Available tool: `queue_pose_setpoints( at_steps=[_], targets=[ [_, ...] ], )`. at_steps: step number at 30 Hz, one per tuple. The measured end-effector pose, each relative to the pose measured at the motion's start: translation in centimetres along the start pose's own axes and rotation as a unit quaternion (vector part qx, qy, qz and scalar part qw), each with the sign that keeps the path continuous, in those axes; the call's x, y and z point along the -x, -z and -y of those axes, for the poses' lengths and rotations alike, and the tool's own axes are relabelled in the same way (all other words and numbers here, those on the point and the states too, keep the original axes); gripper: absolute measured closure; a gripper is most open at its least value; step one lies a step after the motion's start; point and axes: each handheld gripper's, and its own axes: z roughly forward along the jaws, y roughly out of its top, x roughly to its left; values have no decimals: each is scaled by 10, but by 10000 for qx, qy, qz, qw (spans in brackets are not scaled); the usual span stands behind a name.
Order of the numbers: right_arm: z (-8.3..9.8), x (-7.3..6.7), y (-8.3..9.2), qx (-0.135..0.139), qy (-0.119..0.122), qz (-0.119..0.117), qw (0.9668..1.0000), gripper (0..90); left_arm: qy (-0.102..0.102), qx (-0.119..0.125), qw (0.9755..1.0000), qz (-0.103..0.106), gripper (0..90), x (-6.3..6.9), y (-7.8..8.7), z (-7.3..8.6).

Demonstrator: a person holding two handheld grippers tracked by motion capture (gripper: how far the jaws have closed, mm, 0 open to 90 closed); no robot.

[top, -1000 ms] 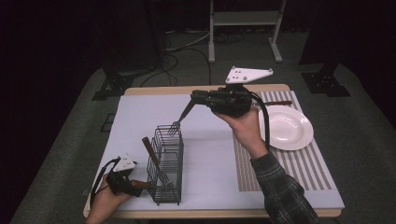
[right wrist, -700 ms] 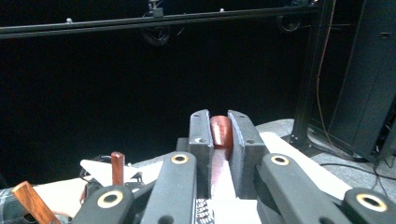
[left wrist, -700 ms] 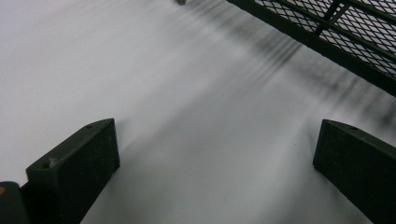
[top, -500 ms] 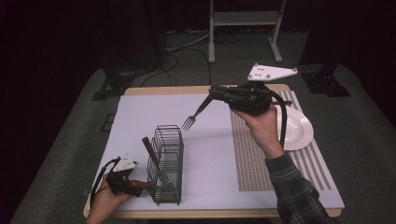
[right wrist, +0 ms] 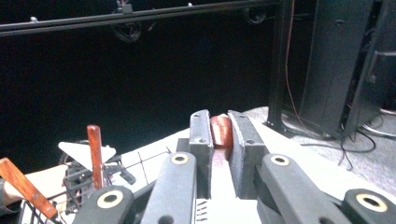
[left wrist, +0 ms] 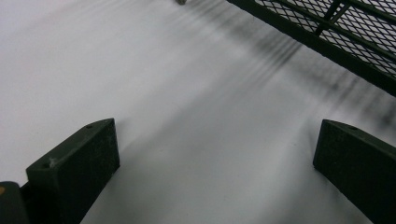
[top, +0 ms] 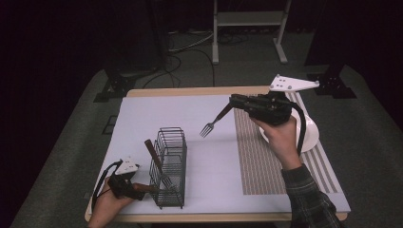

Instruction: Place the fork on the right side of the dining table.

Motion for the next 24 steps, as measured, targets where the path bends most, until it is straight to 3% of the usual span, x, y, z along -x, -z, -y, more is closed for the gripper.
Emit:
queue_pose_setpoints(
  at_steps=[9,24],
  targets=[
    [33,12,15,-142,-364,287,9988,801,5,-1,10000,-2,0,0,0,0],
    [55,25,43,-245,-596,645,9958,801,-2,4,10000,-6,0,0,0,0]
  ],
)
